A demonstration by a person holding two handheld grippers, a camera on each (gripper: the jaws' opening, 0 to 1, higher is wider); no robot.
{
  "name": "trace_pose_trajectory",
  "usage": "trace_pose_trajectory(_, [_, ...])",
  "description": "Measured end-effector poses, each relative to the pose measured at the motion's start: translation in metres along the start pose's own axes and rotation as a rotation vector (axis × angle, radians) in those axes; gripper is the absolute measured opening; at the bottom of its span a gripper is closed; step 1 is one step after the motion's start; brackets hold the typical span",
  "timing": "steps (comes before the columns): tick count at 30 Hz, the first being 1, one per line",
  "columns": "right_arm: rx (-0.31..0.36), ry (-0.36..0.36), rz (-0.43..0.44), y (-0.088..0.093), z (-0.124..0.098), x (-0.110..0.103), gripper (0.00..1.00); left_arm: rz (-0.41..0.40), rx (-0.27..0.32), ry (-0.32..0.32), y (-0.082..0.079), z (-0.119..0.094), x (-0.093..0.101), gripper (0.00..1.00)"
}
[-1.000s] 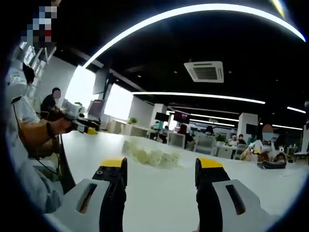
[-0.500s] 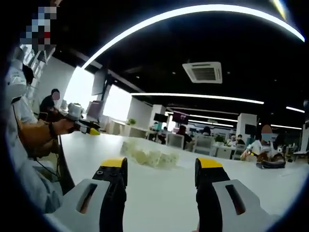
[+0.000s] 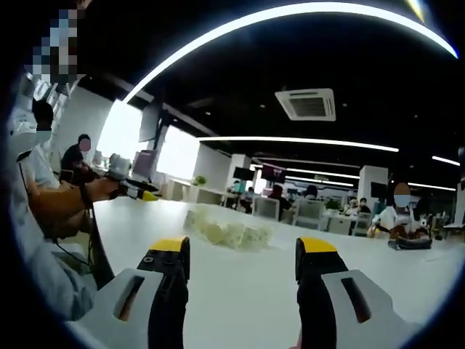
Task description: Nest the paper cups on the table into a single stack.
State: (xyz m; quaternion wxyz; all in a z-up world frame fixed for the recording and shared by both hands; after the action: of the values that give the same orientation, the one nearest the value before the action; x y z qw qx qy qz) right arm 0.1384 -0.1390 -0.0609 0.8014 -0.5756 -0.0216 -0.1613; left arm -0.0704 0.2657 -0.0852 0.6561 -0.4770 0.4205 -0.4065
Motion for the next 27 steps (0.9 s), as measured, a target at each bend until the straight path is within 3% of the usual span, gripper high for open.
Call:
trace_pose_trajectory(13, [-0.004, 0.000, 0.006, -0.001, -0.002, 0.002, 0.63, -0.009, -0.037, -0.004, 0.019, 0.019, -0.021, 0.64])
trace_pose_trajectory(27, [0.002, 0.011, 0.002, -0.002, -0.005, 0.006, 0.63, -0.005, -0.056, -0.001, 0.033, 0.028, -0.024, 0.64])
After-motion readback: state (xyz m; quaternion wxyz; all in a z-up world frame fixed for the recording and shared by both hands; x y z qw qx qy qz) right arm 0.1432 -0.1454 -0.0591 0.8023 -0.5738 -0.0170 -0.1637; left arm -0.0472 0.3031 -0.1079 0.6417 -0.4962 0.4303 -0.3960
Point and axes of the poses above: the point that each gripper's makers call its tool centre point, and the gripper's own axes: z roughly forward along the fingers, x roughly to its right, y roughly out of its underside, the point moved 3 cm from there along -z, roughly backward along the fingers, and after that the axes turned 13 degrees about x, right-handed, at the moved point
